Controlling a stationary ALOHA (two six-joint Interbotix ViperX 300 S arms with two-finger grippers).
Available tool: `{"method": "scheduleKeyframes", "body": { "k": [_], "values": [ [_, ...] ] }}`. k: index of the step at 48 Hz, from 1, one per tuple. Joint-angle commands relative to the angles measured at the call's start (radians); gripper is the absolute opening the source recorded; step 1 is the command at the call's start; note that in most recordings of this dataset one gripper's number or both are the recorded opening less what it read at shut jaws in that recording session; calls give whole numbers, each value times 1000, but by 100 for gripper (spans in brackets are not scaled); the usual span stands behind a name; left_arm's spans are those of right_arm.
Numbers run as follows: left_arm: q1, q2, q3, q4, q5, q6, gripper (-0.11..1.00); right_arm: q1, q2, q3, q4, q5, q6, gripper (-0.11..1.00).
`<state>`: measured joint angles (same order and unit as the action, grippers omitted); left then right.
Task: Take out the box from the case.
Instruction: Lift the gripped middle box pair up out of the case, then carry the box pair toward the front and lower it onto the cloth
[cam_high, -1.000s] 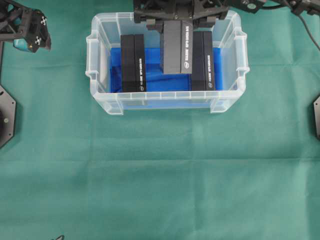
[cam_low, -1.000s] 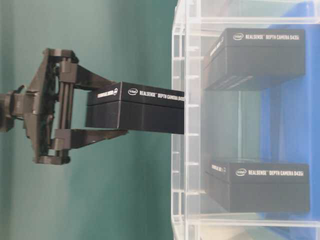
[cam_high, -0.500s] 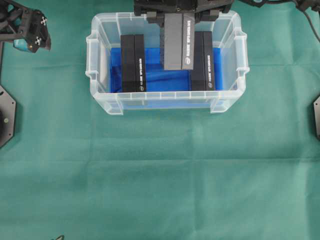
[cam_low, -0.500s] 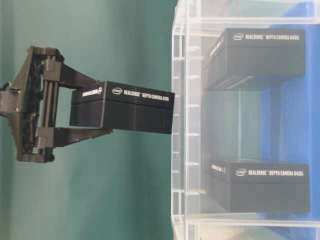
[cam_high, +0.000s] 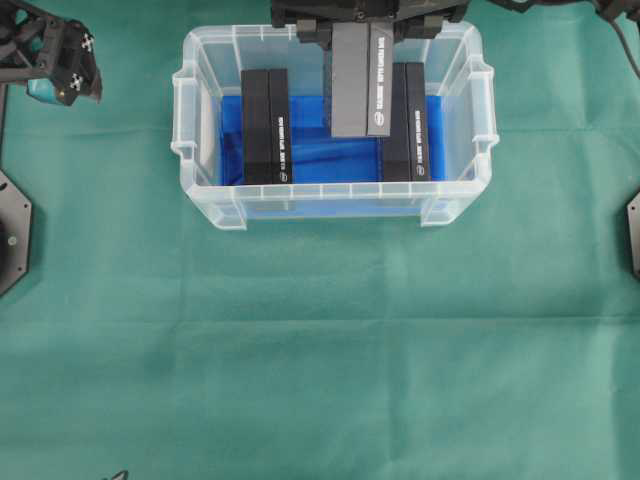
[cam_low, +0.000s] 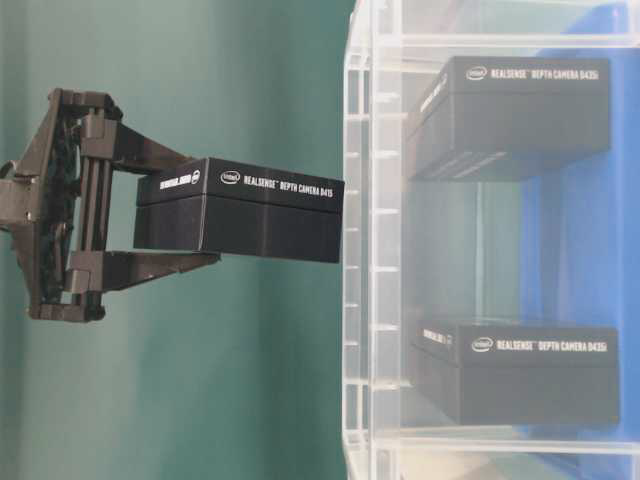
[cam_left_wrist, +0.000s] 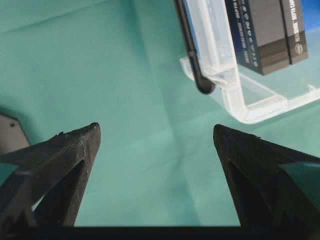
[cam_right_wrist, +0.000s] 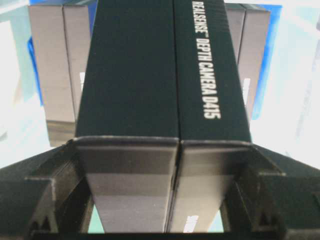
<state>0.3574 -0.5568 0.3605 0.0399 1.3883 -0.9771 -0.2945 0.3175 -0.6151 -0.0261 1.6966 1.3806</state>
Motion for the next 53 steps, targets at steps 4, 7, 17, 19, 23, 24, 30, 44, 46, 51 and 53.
{"method": "scheduleKeyframes", "body": {
  "k": [4,7,17,19,23,24,30,44,46,51,53],
  "values": [
    [-2,-8,-9,2,-3,2,97,-3,-58,-31,-5,-3,-2,67],
    [-2,-8,-9,2,-2,2,97,-3,-58,-31,-5,-3,-2,67],
    [-2,-8,-9,3,-2,0,97,-3,-58,-31,-5,-3,-2,67],
    [-2,-8,-8,3,-2,0,97,-3,-58,-31,-5,-3,-2,67],
    [-3,-8,-9,2,0,0,97,-3,-58,-31,-3,-3,-2,67],
    [-2,-8,-9,2,0,2,97,-2,-58,-31,-2,-3,-2,67],
    [-2,-8,-8,2,3,0,97,8,-61,-32,3,-6,3,67],
    [-2,-8,-8,3,3,0,97,57,-77,-32,2,-9,28,67],
    [-2,-8,-9,3,3,0,97,66,-77,-32,2,-9,38,67],
    [-2,-8,-8,3,3,2,97,95,-77,-32,-2,-9,57,67],
    [-2,-8,-8,3,3,2,97,107,-75,-32,-6,-9,63,67]
  ]
}}
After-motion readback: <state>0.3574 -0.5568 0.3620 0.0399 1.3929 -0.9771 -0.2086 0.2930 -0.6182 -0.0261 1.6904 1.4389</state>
